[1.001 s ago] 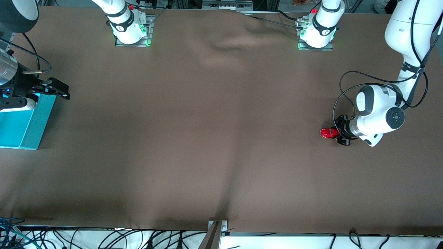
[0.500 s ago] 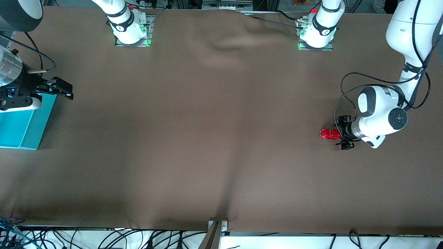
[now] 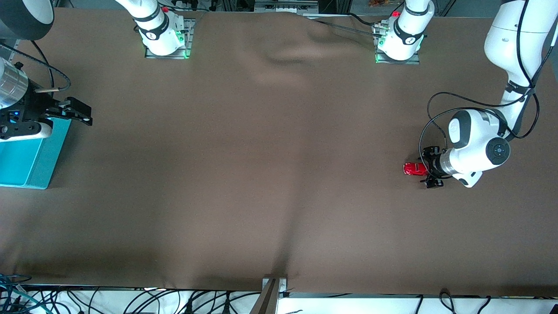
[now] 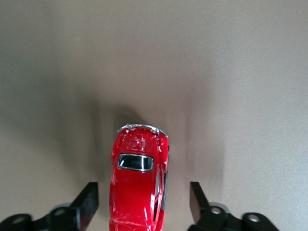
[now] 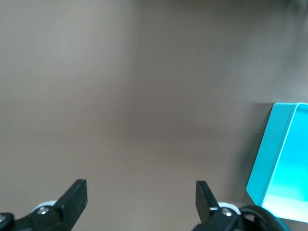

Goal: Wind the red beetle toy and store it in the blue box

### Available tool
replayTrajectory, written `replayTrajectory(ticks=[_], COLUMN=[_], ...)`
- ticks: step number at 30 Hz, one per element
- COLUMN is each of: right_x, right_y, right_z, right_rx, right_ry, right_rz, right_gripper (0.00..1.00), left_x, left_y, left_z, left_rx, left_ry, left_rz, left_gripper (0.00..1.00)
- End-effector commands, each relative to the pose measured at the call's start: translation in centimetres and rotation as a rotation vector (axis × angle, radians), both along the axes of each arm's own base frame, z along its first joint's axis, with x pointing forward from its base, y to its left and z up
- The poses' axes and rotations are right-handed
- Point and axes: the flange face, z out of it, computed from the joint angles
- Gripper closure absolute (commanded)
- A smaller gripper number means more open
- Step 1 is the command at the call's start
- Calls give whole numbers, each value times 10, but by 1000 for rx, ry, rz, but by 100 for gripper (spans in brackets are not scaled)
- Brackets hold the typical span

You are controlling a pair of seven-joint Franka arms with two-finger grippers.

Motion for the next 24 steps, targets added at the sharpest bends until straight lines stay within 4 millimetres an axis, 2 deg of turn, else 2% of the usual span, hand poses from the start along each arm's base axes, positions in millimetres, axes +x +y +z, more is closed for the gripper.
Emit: replayTrajectory(ticks=[1, 11, 24], right_x=[-3, -3, -4], right_y=[1, 2, 2], right_z=[8, 9, 10], right_rx=[2, 2, 2], right_ry=[-3, -5, -5], right_rz=[-8, -7, -5], right_gripper=[0, 0, 0], left_x=[1, 3, 13], left_y=[-2, -6, -64], left_z=[-2, 1, 16], left_rx=[10, 6, -26], left_ry=[8, 5, -14], left_rz=[4, 21, 46], left_gripper=[100, 100, 100])
